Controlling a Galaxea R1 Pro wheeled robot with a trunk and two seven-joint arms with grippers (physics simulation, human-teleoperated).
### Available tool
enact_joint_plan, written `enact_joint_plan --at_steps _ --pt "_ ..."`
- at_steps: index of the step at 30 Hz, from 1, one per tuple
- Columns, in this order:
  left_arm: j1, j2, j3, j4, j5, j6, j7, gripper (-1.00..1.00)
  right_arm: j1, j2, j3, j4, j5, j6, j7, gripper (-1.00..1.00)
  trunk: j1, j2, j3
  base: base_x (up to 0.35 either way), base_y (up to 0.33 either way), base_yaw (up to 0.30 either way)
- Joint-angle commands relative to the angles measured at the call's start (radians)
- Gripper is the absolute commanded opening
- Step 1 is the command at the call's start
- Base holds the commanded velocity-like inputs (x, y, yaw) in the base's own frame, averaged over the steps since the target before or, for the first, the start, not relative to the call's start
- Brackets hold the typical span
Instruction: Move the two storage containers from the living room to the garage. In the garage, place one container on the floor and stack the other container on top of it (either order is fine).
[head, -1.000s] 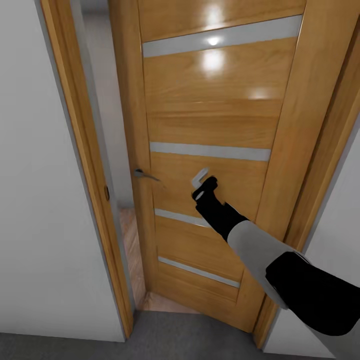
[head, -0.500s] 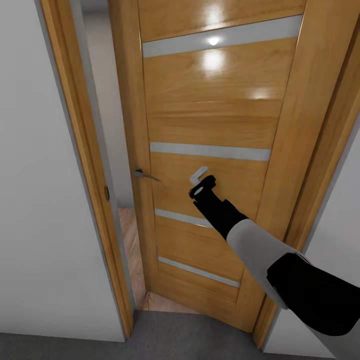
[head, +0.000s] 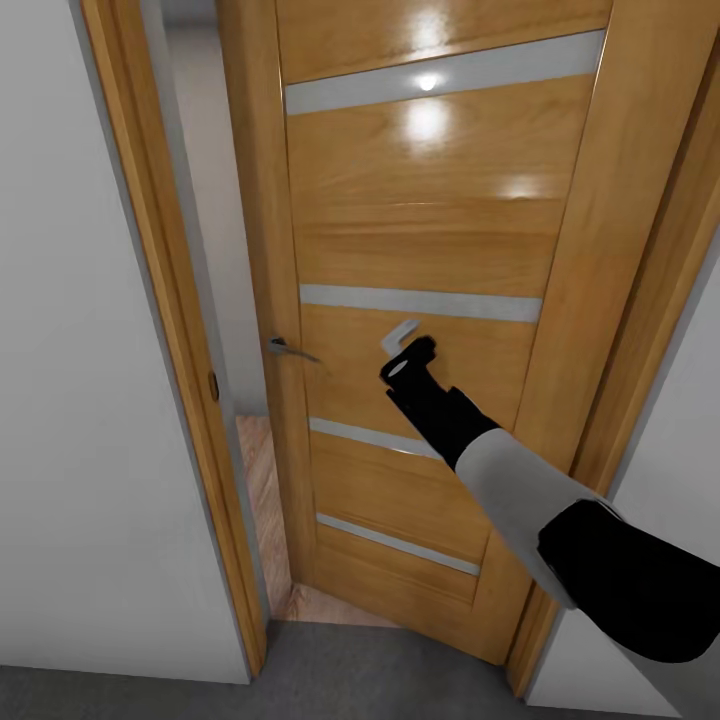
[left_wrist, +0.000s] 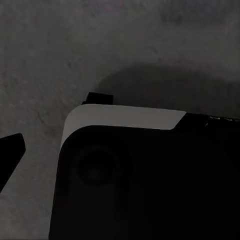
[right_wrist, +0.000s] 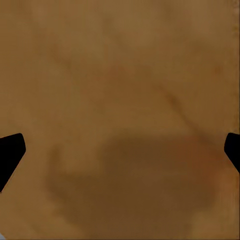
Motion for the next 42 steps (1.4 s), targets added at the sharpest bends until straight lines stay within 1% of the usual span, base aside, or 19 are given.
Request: enact_joint_plan --at_steps 1,4,9,30,32,34,35,37,42 --pt "0.000 0.000 0.001 0.000 0.010 -0.002 0.001 1.00 -0.001 -0.001 0.004 -0.006 0.001 0.007 -0.008 1.00 0.000 -0.001 -0.001 0.000 0.000 0.000" --pt "0.000 0.000 0.001 0.000 0.019 -0.002 0.001 1.00 0.000 -0.004 0.004 -0.010 0.000 0.007 -0.025 1.00 0.000 -0.001 -0.001 0.002 0.000 0.000" --pt "0.000 0.000 -0.002 0.001 0.022 -0.001 0.000 1.00 0.000 -0.005 0.004 -0.011 -0.001 0.008 -0.044 1.00 0.000 -0.001 -0.001 0.132 0.000 0.000" --pt "0.000 0.000 -0.002 0.001 0.023 0.001 -0.001 1.00 0.000 -0.005 0.000 -0.005 -0.003 0.012 -0.046 1.00 0.000 -0.001 -0.001 0.277 0.000 0.000" --pt "0.000 0.000 -0.002 0.001 0.023 0.001 -0.001 1.00 0.000 -0.003 -0.011 0.023 -0.003 0.020 -0.049 1.00 0.000 -0.001 -0.001 0.266 0.000 0.000" --pt "0.000 0.000 -0.002 0.001 0.022 0.001 -0.001 1.00 0.000 -0.001 -0.039 0.083 -0.002 0.026 -0.051 1.00 0.000 -0.001 -0.001 0.253 0.000 0.000" --pt "0.000 0.000 -0.002 0.001 0.022 0.001 -0.001 1.00 0.000 0.000 -0.059 0.107 -0.001 0.026 -0.055 1.00 0.000 -0.001 -0.001 0.244 0.000 0.000" --pt "0.000 0.000 -0.002 0.001 0.023 0.001 -0.001 1.00 0.000 0.001 -0.075 0.122 0.001 0.026 -0.060 1.00 0.000 -0.001 -0.001 0.239 0.000 0.000" --pt "0.000 0.000 -0.002 0.001 0.022 0.001 -0.001 1.00 0.000 -0.001 -0.085 0.134 0.002 0.020 -0.068 1.00 0.000 -0.001 -0.001 0.219 0.000 0.000"
